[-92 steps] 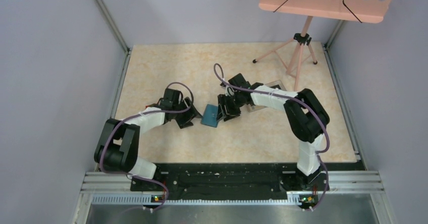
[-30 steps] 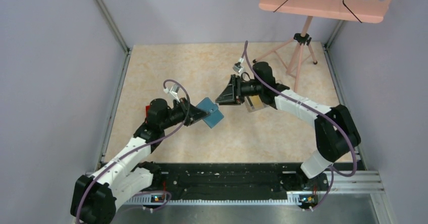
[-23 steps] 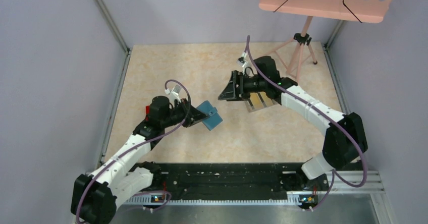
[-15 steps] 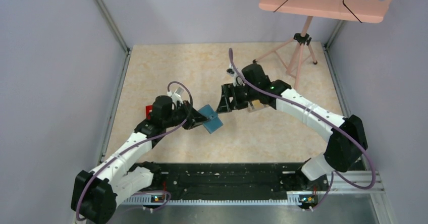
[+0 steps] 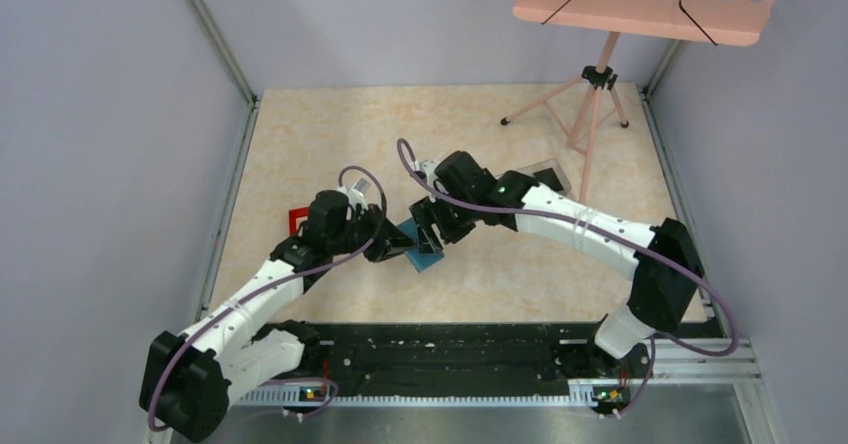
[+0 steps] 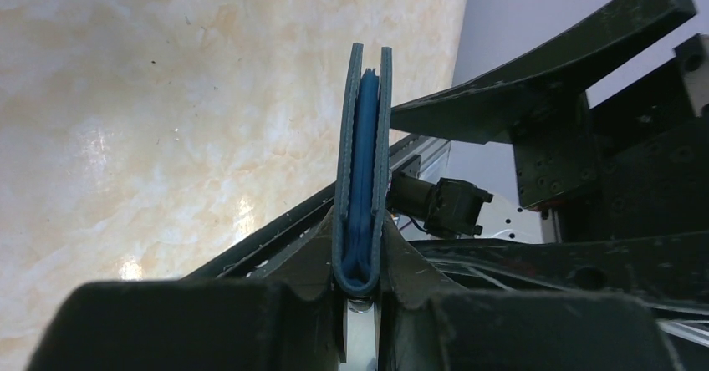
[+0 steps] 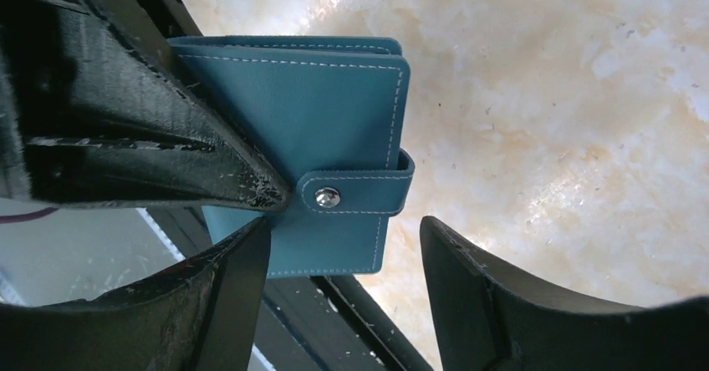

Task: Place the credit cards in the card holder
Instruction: Pick up the card holder from the center of the board, then open the card holder.

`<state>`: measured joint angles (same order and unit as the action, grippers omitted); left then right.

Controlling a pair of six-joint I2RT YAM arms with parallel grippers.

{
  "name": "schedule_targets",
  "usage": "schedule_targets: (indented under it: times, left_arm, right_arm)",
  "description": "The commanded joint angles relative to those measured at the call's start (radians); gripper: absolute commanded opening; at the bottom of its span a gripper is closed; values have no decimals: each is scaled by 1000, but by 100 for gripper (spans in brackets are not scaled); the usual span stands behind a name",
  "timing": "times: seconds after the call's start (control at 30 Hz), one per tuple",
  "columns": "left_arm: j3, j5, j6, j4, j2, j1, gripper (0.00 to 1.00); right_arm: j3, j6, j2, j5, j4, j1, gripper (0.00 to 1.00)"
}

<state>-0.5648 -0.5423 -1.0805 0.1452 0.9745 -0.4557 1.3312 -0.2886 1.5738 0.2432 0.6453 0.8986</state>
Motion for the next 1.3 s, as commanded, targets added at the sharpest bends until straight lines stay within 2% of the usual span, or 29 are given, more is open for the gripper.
schedule_targets:
  times: [0.0, 0.53, 1.0, 1.27]
  left_arm:
    - [-51, -22, -12, -37, 12, -16, 0]
    - [-35, -65, -38, -91, 16, -46, 0]
    - [-32, -77, -20, -44, 64, -113, 0]
    - [-31, -92, -18, -45, 70, -134, 0]
  right_arm:
    - [54, 29, 37, -91, 6, 36, 63]
    - [68, 29, 75, -310, 37, 44, 28]
    - [106, -4, 60, -339, 19, 28, 25]
    - [82, -26, 35, -332, 16, -43, 25]
